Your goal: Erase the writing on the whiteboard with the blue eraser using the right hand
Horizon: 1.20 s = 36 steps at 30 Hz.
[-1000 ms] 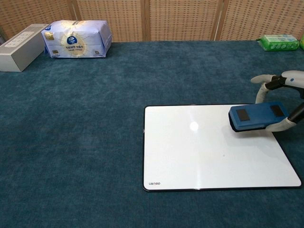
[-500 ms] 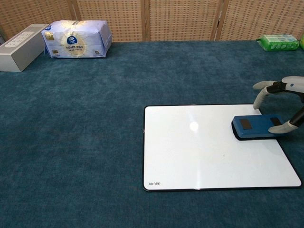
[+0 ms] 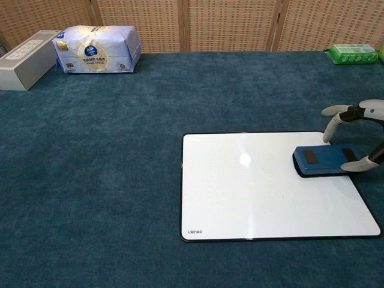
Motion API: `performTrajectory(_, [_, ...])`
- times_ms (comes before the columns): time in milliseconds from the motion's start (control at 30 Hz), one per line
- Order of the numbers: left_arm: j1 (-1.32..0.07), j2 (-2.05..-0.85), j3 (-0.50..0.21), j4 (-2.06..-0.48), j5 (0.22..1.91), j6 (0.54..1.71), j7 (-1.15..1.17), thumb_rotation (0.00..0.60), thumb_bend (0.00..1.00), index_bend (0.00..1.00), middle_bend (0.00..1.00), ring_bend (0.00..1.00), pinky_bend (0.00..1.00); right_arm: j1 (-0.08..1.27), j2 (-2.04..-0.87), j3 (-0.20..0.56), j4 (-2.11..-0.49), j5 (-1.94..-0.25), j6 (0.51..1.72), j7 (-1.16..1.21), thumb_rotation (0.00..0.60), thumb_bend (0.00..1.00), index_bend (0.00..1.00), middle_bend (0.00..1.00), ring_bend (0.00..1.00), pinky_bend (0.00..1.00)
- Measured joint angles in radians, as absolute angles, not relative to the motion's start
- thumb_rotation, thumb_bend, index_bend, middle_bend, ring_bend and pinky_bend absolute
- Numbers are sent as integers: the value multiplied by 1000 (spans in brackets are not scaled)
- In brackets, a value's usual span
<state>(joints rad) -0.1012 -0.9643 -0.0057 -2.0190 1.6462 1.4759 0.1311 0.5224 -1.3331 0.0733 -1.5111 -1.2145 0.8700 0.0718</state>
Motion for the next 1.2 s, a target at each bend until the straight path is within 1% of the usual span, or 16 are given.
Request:
performTrajectory(133, [-105, -966, -6, -2018, 1648, 1473, 130, 600, 427, 340, 277, 166, 0, 511, -1331, 69, -1527, -1211, 888, 52, 600, 214, 329, 0, 0, 0])
performTrajectory(433, [-105, -964, -5, -2017, 1651, 1478, 126, 600, 428, 340, 277, 166, 0, 505, -1345, 70, -1508, -1197, 885, 53, 600, 216, 331, 0, 0, 0])
performTrajectory(733, [-98, -959, -1, -2015, 1657, 1490, 122, 600, 427, 340, 277, 166, 0, 500, -1364, 72, -1476, -1198, 879, 70, 600, 217, 363, 0, 0, 0])
performTrajectory(833, [-97, -959, 0, -2014, 1657, 1492, 121, 600, 428, 340, 277, 166, 0, 498, -1367, 73, -1472, -1204, 880, 79, 600, 216, 402, 0, 0, 0])
performTrajectory(1000, [-96, -960, 0, -2012, 1657, 1494, 120, 600, 428, 340, 277, 166, 0, 496, -1371, 77, -1466, -1215, 886, 93, 600, 202, 553, 17, 0, 0])
performTrajectory(1100, [-95, -962, 0, -2010, 1654, 1494, 120, 600, 428, 340, 277, 166, 0, 497, -1372, 85, -1465, -1221, 889, 103, 600, 196, 624, 43, 0, 0])
performTrajectory(1200, [-96, -962, -1, -2008, 1650, 1494, 120, 600, 427, 340, 277, 166, 0, 497, -1369, 92, -1474, -1225, 894, 119, 600, 196, 669, 60, 0, 0])
